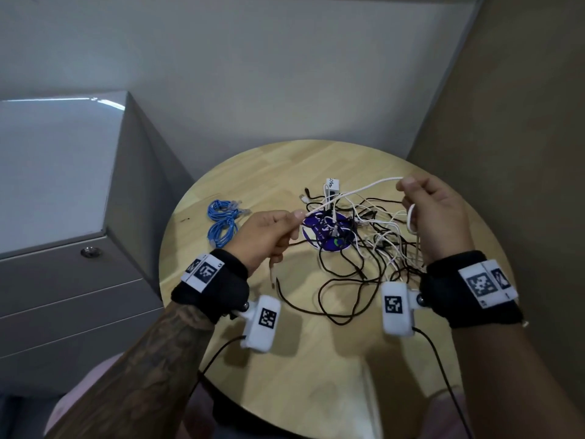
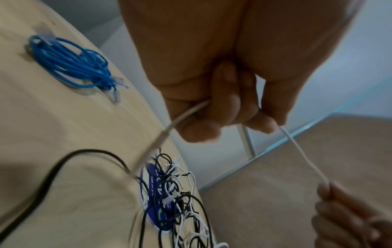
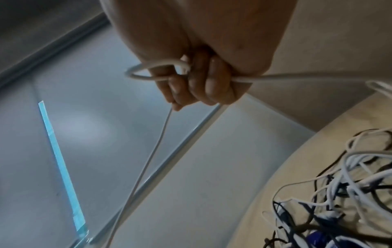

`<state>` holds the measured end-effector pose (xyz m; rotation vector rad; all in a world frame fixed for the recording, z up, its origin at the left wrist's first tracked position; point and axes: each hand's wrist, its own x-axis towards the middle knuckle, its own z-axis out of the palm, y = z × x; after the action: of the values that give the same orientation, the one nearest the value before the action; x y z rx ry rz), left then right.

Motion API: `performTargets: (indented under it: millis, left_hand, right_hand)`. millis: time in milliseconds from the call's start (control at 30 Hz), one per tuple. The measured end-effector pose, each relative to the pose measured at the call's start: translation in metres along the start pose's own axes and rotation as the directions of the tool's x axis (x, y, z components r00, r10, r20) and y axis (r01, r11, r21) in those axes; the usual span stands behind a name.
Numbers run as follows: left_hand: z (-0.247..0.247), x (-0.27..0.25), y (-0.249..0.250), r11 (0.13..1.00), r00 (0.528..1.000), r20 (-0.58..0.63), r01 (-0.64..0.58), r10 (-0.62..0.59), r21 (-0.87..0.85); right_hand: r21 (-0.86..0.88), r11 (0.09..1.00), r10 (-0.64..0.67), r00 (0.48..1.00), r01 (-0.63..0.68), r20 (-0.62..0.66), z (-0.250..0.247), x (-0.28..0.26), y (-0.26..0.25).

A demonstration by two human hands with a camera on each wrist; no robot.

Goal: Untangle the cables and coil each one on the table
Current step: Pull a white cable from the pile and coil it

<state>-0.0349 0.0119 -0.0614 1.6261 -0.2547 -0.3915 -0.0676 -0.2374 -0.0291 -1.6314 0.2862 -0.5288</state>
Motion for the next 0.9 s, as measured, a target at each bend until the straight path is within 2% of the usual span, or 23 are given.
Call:
performTargets:
  millis: [167,233,333,400,467,533,600,633,667,733,800,867,900]
  left_hand:
    - [-0.012,-0.002,0.003,0.983,0.987,0.138,0.106,-0.085,-0.151]
    - [-0.014,-0.004,0.006,0.939,0.972,0.218,0.155,-0.089,-0.307]
    - [-0.017,-0.007,0.020,0.749,0.961,0.274,0.162,0.027,-0.643]
    - [-0.021,-0.005,0.027,0.611,0.976,0.186,0.081,0.110,-0.787]
    - [-0.030,0.001,0.026,0.515,0.988,0.047,-0.036,0.146,-0.857]
    - [-0.040,0.009,0.019,0.484,0.985,-0.118,-0.166,0.128,-0.859]
    - [-0.050,0.016,0.009,0.500,0.964,-0.252,-0.258,0.080,-0.827]
    - [-0.054,0.018,0.005,0.522,0.955,-0.291,-0.278,0.060,-0.806]
    - [-0.057,0.020,0.002,0.563,0.949,-0.312,-0.285,0.051,-0.776]
    - [-0.056,0.020,-0.001,0.703,0.946,-0.317,-0.272,0.070,-0.657]
    - [-0.045,0.016,-0.001,0.844,0.951,-0.280,-0.257,0.133,-0.471]
    - [-0.025,0.011,-0.002,0.932,0.961,-0.186,-0.251,0.207,-0.262]
    - [-0.015,0.008,-0.005,0.952,0.963,-0.138,-0.255,0.233,-0.170]
  right_hand:
    - [-0.136,0.990,0.003,0.984,-0.027,-0.178,-0.010,0.020,0.027]
    - [-0.250,0.968,-0.011,0.988,-0.028,-0.156,-0.010,0.020,0.036]
    - [-0.467,0.883,0.083,0.995,-0.052,0.047,0.003,0.004,0.051]
    - [-0.623,0.782,0.178,0.955,0.009,0.236,0.014,-0.009,0.060]
    - [-0.687,0.721,0.278,0.869,0.092,0.408,0.027,-0.025,0.059]
    - [-0.678,0.718,0.360,0.751,0.156,0.554,0.040,-0.040,0.055]
    - [-0.609,0.767,0.375,0.630,0.201,0.680,0.051,-0.057,0.045]
    - [-0.553,0.805,0.341,0.594,0.216,0.728,0.054,-0.064,0.038]
    - [-0.499,0.838,0.298,0.582,0.220,0.757,0.054,-0.068,0.031]
    - [-0.385,0.900,0.192,0.609,0.202,0.770,0.048,-0.069,0.013]
    - [-0.270,0.945,0.076,0.677,0.185,0.732,0.040,-0.065,-0.003]
    - [-0.177,0.972,-0.004,0.769,0.153,0.640,0.035,-0.059,-0.011]
    - [-0.123,0.984,-0.030,0.795,0.131,0.606,0.033,-0.056,-0.013]
